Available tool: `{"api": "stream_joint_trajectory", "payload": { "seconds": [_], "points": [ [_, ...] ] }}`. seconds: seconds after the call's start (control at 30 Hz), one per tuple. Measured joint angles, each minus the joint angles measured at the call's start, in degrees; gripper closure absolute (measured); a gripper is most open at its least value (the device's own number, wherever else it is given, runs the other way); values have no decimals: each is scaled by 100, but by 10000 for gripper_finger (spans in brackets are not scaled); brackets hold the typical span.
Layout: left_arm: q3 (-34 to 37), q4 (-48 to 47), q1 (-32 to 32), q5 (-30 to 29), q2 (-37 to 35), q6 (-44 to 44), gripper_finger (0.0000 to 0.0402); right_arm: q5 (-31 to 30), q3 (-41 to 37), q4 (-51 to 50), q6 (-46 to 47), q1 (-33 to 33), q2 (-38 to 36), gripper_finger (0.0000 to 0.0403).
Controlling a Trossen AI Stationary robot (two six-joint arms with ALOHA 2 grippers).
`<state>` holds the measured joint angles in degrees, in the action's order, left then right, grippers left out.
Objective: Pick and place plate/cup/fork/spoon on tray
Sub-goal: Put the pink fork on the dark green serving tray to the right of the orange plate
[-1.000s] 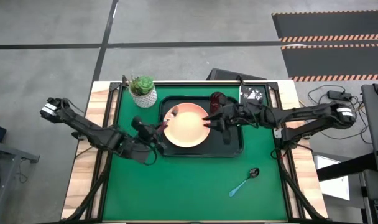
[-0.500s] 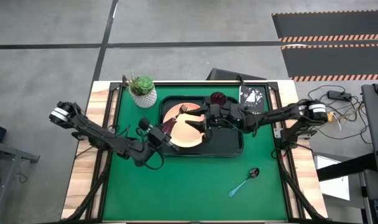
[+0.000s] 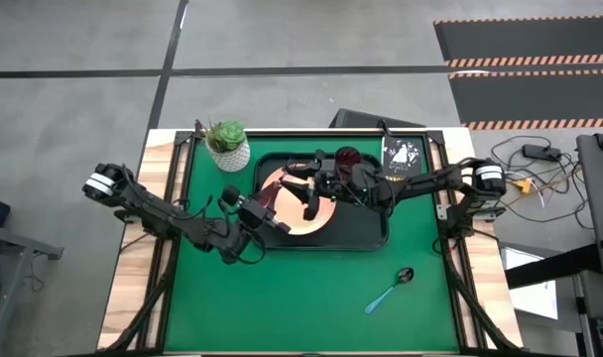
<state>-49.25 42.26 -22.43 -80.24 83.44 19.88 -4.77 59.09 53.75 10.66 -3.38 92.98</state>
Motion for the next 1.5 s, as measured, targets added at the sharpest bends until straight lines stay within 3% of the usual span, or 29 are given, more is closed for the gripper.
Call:
{"api": "stream_joint_trajectory", "payload": {
  "seconds": [0.27, 0.5, 0.87, 1.13, 1.27, 1.5],
  "points": [
    [0, 124, 297, 47, 33, -151, 349, -33, 546, -229, -181, -4, 293, 297],
    [0, 91, 304, 65, 20, -148, 352, -11, 833, -735, -403, -9, 344, 381],
    [2, 77, 248, 112, 2, -137, 349, 57, 830, -1124, -430, 0, 213, 386],
    [4, 42, 128, 253, -114, -121, 273, 215, 824, -1735, -427, 2, -36, 388],
    [11, -103, 13, 320, -200, 19, 236, 276, 828, -2516, -428, -9, -358, 388],
    [11, -464, -258, 369, -306, 63, 213, 325, 1372, -5691, -427, -223, -1119, 388]
  ]
}}
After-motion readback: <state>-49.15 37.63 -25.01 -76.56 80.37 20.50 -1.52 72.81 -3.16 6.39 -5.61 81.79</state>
